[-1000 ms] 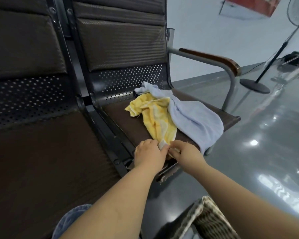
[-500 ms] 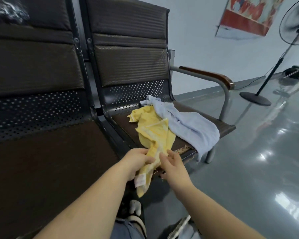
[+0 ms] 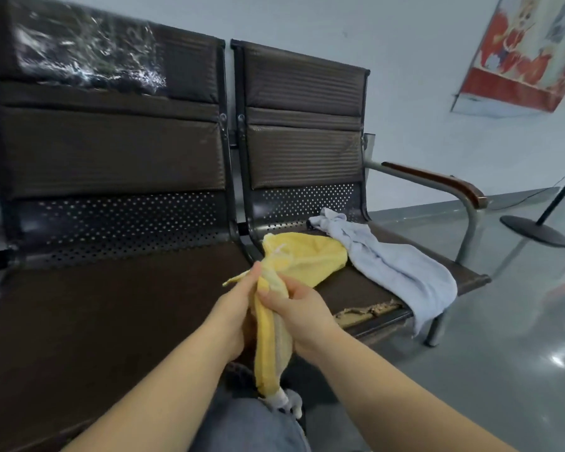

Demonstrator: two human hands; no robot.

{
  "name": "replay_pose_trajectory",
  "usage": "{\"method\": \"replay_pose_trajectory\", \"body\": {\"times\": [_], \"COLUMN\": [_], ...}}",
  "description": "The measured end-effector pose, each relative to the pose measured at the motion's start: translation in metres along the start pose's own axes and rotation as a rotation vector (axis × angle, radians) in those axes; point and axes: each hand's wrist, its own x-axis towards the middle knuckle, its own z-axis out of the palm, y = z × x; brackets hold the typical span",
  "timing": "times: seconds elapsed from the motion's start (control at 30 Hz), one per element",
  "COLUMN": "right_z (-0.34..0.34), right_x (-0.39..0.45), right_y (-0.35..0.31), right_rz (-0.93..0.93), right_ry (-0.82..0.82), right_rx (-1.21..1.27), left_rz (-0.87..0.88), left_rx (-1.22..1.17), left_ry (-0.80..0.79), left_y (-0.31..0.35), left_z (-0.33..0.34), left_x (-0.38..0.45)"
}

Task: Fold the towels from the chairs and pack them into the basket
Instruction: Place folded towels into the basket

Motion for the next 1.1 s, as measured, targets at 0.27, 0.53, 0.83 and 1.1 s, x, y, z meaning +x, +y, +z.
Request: {"method": "replay_pose_trajectory", "body": {"times": [0.27,0.53,0.83,1.1], "right_z": [0.132,0.207,0.126,0.129], "right_x": [-0.012,-0.024,0.094,0.098], "right_y": [-0.009,0.004,0.046,0.054], "right_rz": [-0.09,-0.089,-0.022,0.101], "right_ry": [-0.378,-0.651,-0.155,-0.222], "right_rx": [-0.364,-0.409,-1.357,-1.411], "left_rz": [0.031,-0.084,-0.166,-0.131], "left_rx": [0.089,0.168,0.559,0.671], "left_ry": [0.227,0.476,0.511,0.496], "left_y": [0.041,0.02,0.024,0.025], "left_z": [-0.144,-0.248,-0.289,-0.291], "left_x": [-0.088,-0.134,-0.107,-0.106]}}
